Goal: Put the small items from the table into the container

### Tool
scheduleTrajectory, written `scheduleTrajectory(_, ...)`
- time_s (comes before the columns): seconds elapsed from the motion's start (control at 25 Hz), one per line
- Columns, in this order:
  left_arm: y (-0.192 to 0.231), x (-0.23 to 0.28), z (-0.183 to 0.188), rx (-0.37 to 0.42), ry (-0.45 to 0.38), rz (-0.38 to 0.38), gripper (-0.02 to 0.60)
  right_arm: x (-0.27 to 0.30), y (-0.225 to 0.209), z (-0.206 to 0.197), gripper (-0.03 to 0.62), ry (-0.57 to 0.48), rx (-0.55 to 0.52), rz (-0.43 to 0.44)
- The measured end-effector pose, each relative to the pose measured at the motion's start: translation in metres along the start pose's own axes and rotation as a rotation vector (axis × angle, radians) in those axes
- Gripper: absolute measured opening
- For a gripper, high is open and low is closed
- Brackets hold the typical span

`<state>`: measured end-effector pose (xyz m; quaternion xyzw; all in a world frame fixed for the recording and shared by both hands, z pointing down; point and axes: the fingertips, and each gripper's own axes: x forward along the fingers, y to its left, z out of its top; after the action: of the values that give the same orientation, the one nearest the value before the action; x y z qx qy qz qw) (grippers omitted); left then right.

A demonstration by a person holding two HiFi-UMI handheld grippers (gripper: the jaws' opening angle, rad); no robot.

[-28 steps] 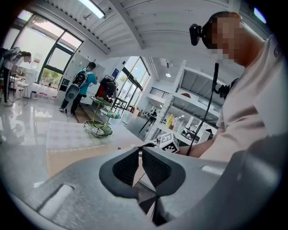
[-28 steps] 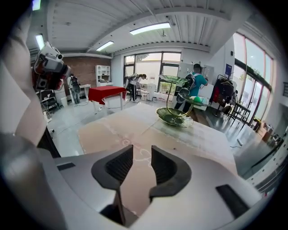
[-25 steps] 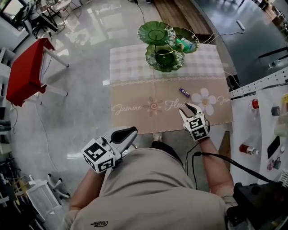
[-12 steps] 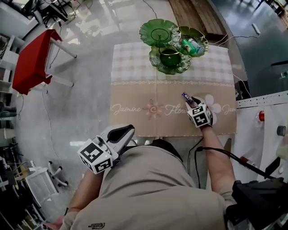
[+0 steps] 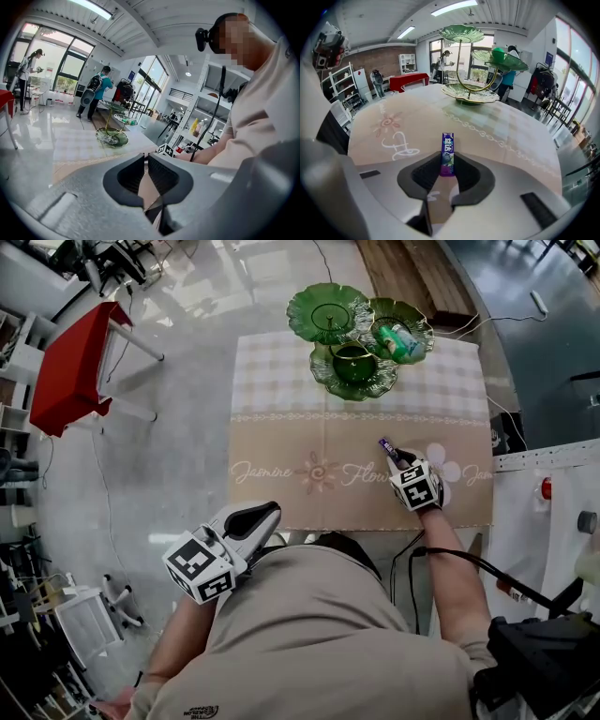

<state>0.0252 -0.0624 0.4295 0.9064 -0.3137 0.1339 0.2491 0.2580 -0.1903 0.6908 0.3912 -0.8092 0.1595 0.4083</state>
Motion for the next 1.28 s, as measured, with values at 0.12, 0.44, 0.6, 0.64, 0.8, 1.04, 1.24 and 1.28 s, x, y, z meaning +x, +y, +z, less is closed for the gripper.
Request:
scheduleTrajectory(0.12,-0.001,0.005,0.005,0.006,-0.005,-0.014,0.009,-0.017,-0.001,0.017,0.092,-0.031,0.014,-0.004)
scheduleTrajectory(0.44,-0.001,0.013,0.012,0.011,-0.022,-0.042,0.009,-0.075,-0.013,0.112,0.092,-0.166,0.005,-0.015)
scheduleTrajectory(0.6,0.001,0.015,0.016,0.004,-0.041,-0.05,0.009,-0.093,-0.024,0.162,0.092,-0.226,-0.046,-0.044)
scheduleTrajectory(0.64,0.001,0.015,0.017,0.002,-0.045,-0.049,0.009,-0.095,-0.029,0.174,0.092,-0.238,-0.056,-0.056)
scheduleTrajectory(0.8,0.006,0.007,0.017,-0.006,-0.054,-0.031,0.009,-0.092,-0.048,0.214,0.092,-0.261,-0.067,-0.102)
scheduleTrajectory(1.04,0.017,-0.01,0.009,-0.034,-0.063,0.016,0.009,-0.071,-0.073,0.245,0.092,-0.243,-0.04,-0.148)
scheduleTrajectory(1.24,0.026,-0.026,0.004,-0.061,-0.076,0.058,0.009,-0.054,-0.09,0.257,0.092,-0.214,-0.019,-0.185)
scheduleTrajectory(1.28,0.027,-0.029,0.003,-0.066,-0.079,0.065,0.009,-0.051,-0.093,0.257,0.092,-0.202,-0.017,-0.191)
